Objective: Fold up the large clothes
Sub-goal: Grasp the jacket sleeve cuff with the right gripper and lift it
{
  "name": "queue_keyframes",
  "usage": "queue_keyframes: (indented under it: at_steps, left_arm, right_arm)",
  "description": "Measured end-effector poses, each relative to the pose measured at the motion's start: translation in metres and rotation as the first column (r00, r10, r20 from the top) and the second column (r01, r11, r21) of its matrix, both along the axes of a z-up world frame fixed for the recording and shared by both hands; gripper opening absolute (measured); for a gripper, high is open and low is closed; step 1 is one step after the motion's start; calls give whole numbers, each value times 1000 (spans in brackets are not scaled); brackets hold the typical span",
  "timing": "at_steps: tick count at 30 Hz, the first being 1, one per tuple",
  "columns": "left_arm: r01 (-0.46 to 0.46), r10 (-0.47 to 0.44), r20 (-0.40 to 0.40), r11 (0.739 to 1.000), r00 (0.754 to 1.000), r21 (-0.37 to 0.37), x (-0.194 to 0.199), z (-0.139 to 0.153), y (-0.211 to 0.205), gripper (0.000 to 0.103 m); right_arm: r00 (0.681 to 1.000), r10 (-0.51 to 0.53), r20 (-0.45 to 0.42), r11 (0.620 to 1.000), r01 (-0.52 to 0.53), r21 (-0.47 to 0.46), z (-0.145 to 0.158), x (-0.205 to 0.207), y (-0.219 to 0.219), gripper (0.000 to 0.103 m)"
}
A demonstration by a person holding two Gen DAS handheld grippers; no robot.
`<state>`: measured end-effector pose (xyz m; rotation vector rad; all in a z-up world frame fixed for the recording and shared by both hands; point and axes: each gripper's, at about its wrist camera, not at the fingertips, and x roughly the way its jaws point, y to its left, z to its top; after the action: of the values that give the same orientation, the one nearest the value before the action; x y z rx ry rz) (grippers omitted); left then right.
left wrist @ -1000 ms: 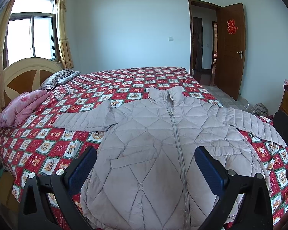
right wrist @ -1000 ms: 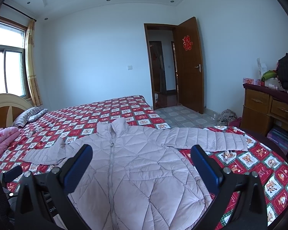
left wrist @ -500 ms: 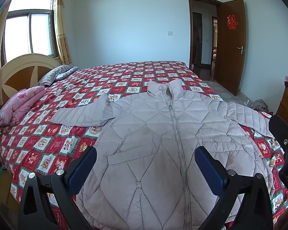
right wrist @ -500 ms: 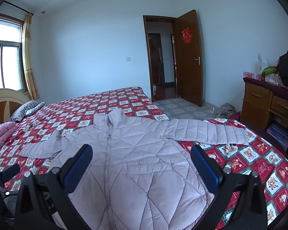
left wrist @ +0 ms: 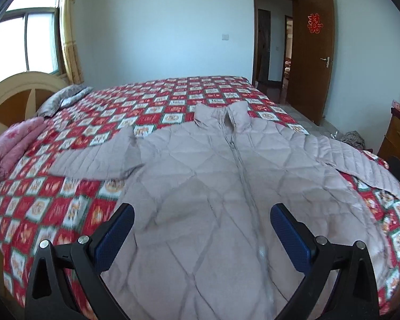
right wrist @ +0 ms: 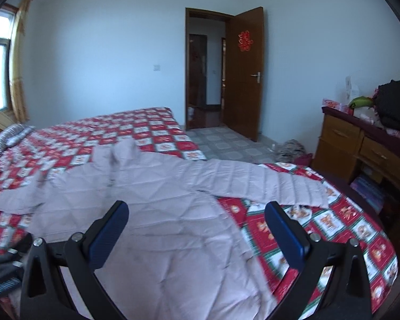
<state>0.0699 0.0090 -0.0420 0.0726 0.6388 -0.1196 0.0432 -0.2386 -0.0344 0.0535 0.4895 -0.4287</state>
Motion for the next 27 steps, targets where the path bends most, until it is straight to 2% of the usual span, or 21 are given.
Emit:
queue_keyframes:
  at_steps: [6,10,14,18,21,27]
  left_arm:
    - [-31,31,-43,999,999,-13,70,-9,22,102]
    - [-52,51,-29,998,998,-36,111,-21,37,102]
    - [-92,93,-44,996,995,14,147,-46,43,102]
    - [-140,145,-69,987,987,74,174,-75,50,102]
    - [-170,177,-111,983,978,67,189,-97,55,102]
    - [-180,193,-151,979,970,95,196,-127,52,102]
  right_arm:
    - [995,-93,-41,996,93,4,-10,35,-41,103]
    - [988,-141,-58,990,142,4,-19,53,-67,103]
    - [974,-193,-114,981,194,-7,-29,71,-94,103]
    - [960,-235,-150,971,238,0,-37,81,-116,103]
    - [956,-247,-155,966,256,38,-40,82,-128,103]
    - [936,-302,-181,951,309,11,-50,87,-153,103]
